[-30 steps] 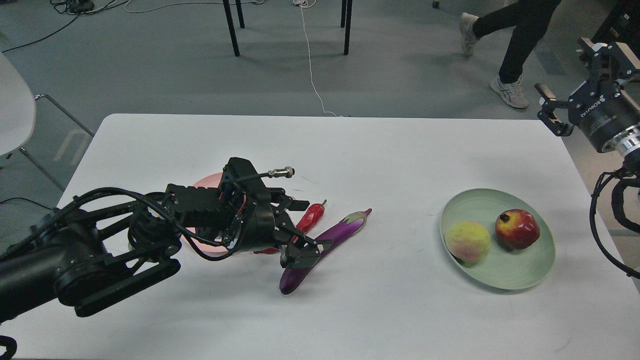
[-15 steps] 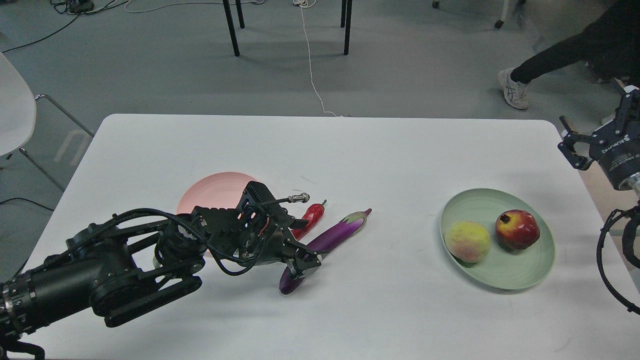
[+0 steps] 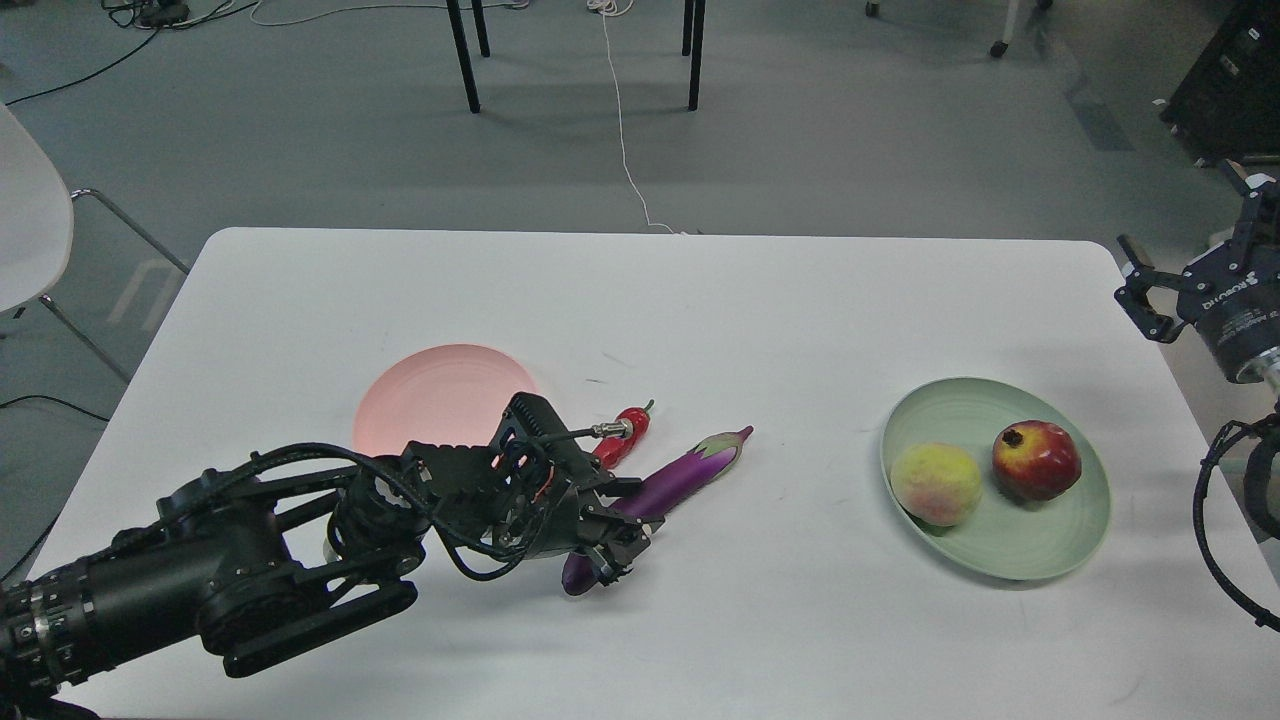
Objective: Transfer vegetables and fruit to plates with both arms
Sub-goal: 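Carry the eggplant onto the pink plate and release it, then move the left gripper to the red chili pepper and grasp it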
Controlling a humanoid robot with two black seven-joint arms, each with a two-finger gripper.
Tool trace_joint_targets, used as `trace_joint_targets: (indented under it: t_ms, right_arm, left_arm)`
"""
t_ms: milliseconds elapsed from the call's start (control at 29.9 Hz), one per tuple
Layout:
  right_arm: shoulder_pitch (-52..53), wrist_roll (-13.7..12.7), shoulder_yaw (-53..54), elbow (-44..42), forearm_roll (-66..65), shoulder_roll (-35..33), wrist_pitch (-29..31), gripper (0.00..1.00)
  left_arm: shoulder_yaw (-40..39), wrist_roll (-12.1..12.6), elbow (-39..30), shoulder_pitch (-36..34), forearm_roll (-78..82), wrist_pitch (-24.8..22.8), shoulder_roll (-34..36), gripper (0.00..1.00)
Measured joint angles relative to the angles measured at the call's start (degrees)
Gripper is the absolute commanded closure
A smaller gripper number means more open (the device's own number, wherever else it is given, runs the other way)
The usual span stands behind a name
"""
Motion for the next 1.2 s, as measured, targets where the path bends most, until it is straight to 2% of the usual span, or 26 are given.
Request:
trace_joint_targets:
  t_ms: [200,468,635,735,835,902,935,1069,1203]
  right_arm:
    - [0.0,0.0,0.1,0.0,0.0,0.0,0.0,0.02]
    - [0.0,0.0,0.0,-0.1,-0.1,-0.1,0.0,0.02]
    - [0.5,0.0,0.0,0.1,-0.1,0.0,0.0,0.02]
    - [0.6,0.0,-0.1,0.2,-0.2,0.0,0.0,0.02]
    - [0.6,0.0,-0.1,0.3,-0.3,0.0,0.0,0.02]
    - [0.6,0.0,-0.2,0.4,-0.3,0.0,0.0,0.02]
    - [0.6,0.0,-0.2,0.4,-0.3,0.0,0.0,0.02]
    - [0.6,0.0,-0.2,0.5,-0.4,-0.5,0.0,0.02]
    - [0.6,0.0,-0.2,0.4,-0.5,-0.7,0.0,0.02]
  left_arm:
    - [-2.0,0.3,-2.9,-0.5,-0.1,0.0,2.9,0.85]
    - [-7.3,0.3,-12.0,-0.6,-2.3,1.8,16.8,0.86]
    - [-7.4,0.0,-11.2,-0.4,-6.0,4.9,24.8,0.86]
    - [-6.6,-0.2,-8.0,0.0,-7.2,5.2,26.5,0.84]
    - [-6.3,-0.3,-4.8,0.3,-7.5,5.5,26.6,0.71]
    - [-6.3,-0.2,-3.8,0.7,-7.7,5.7,26.3,0.53]
    - [-6.2,-0.1,-3.5,0.9,-7.8,5.7,26.2,0.47]
    - [-6.2,0.3,-3.2,1.1,-7.8,5.8,25.5,0.34]
    - [-6.2,0.3,-3.1,1.1,-7.6,5.9,25.0,0.26]
